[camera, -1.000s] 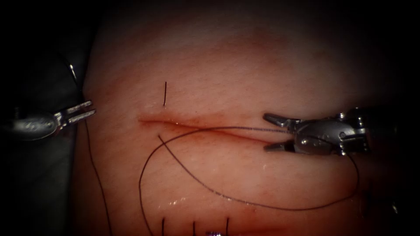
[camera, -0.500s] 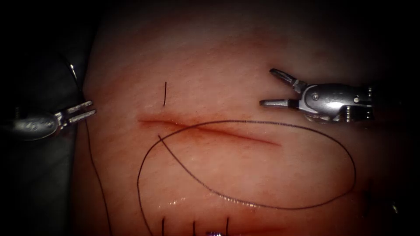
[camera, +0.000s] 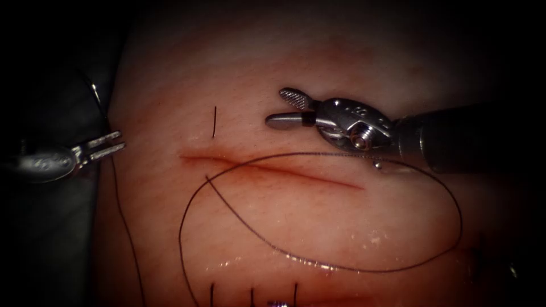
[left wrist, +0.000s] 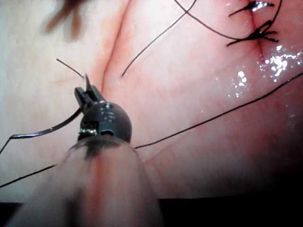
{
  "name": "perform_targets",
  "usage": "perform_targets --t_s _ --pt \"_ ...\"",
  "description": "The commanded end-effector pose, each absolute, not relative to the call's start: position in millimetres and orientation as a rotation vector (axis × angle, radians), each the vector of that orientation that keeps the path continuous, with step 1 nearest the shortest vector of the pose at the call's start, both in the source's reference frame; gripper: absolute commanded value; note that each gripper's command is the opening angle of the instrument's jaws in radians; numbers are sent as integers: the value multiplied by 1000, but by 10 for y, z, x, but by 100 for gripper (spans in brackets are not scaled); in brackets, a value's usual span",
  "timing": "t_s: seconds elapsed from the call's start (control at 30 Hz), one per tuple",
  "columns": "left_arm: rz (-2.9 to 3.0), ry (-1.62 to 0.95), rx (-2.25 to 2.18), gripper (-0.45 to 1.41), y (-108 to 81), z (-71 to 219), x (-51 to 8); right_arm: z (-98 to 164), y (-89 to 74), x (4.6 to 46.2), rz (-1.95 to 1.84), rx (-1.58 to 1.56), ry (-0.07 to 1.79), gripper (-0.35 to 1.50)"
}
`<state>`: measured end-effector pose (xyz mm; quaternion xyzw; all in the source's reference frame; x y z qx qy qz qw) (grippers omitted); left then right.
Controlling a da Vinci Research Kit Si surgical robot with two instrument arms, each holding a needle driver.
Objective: Wound Closure
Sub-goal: With the right tool, adjust the suture tail.
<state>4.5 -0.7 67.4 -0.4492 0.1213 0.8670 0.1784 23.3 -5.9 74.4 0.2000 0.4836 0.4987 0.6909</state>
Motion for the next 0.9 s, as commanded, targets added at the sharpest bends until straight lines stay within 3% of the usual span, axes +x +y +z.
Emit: perform_targets --t_s 0.03,0.3,0.63,0.73,0.8,0.83,0.9 --pt "2453 341 -1272 -45 -8 680 40 755 -61 260 1108 460 1078 129" --pt "2453 342 -1273 -45 -8 680 40 784 -67 310 1136 516 1095 128" --pt "2453 342 -1273 -45 -8 681 40 795 -70 329 1157 561 1093 116" --pt "2453 342 -1273 -45 -8 681 40 795 -71 329 1156 561 1093 91" --pt "2453 342 -1273 -45 -8 681 40 795 -72 330 1159 556 1091 57" --pt "2453 342 -1273 -45 -8 681 40 795 -72 333 1163 489 1076 -35" --pt "2453 342 -1273 -45 -8 681 40 796 -71 334 1149 467 1076 -35"
